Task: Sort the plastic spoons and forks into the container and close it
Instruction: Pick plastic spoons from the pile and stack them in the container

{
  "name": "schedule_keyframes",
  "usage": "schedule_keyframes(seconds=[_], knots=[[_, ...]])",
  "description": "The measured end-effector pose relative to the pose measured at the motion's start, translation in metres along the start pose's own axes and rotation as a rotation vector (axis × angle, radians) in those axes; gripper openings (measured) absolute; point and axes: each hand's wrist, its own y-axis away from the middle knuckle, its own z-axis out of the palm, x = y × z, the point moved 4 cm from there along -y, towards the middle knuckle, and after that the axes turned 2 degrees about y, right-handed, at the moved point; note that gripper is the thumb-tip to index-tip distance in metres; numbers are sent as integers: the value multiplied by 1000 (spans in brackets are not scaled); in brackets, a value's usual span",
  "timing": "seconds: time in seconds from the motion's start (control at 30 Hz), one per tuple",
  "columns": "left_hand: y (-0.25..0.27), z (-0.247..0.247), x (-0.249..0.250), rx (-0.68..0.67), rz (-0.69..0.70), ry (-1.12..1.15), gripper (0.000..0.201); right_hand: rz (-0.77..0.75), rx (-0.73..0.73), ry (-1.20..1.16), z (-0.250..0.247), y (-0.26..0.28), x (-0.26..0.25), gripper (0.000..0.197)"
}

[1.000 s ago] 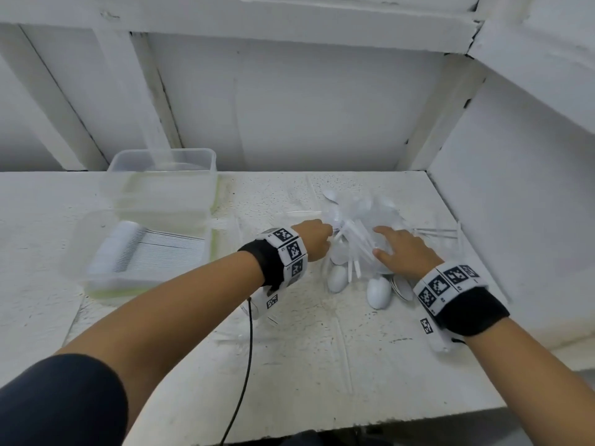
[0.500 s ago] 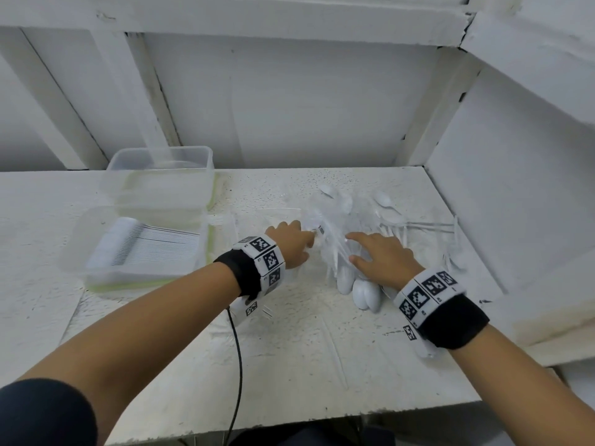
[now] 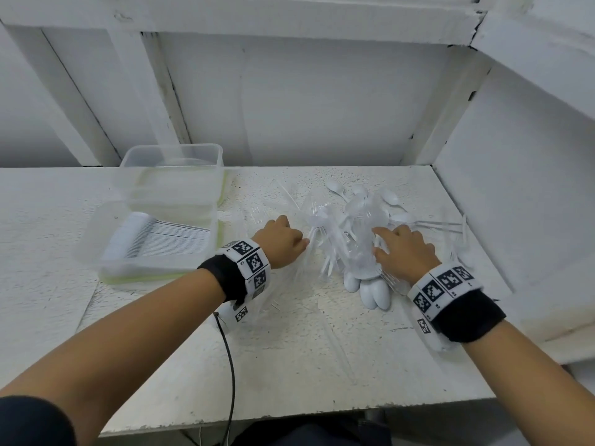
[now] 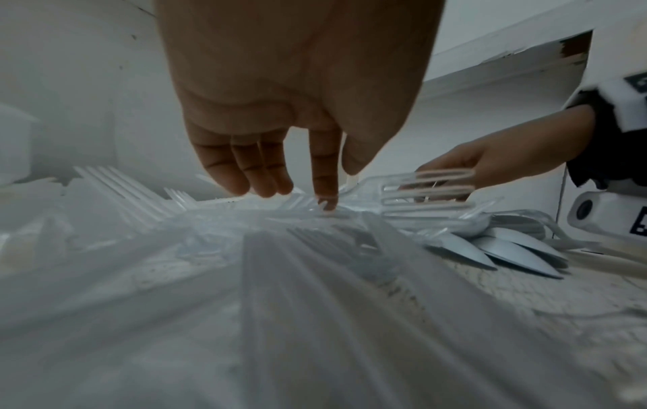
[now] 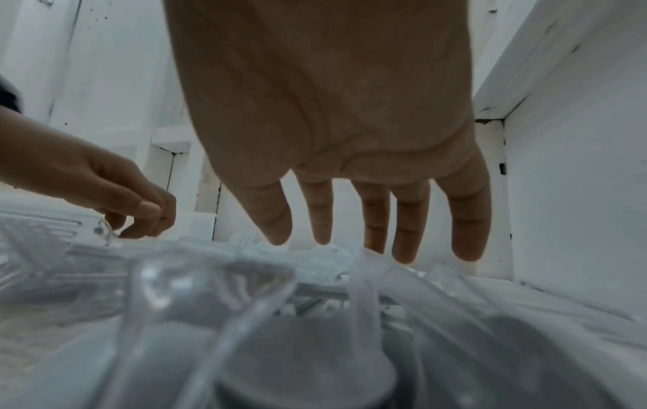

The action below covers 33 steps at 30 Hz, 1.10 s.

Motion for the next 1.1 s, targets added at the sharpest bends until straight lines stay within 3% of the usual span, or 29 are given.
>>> schedule_keyframes(seconds=[0.1, 0.2, 0.33, 0.47, 0.63, 1.0, 1.1], knots=[[-4, -4, 2, 17, 7, -83, 38, -64, 104, -11, -10, 1, -15, 40], [-9, -2, 2, -7, 17, -112, 29, -276, 188, -5, -15, 5, -48, 37], [-12, 4, 2, -49, 18, -120, 32, -478, 33, 165, 2, 4, -88, 40], [-15, 3, 4, -55, -19, -140, 33, -384, -94, 278, 9, -9, -88, 45], [-17, 4, 9, -100, -74, -175, 43, -326, -48, 284, 8, -12, -65, 46], [-12, -5, 21, -74, -157, -33, 27, -274, 19, 107, -1, -3, -53, 38], [-7, -18, 20, -99, -196, 119, 27, -280, 77, 32, -8, -4, -60, 35]])
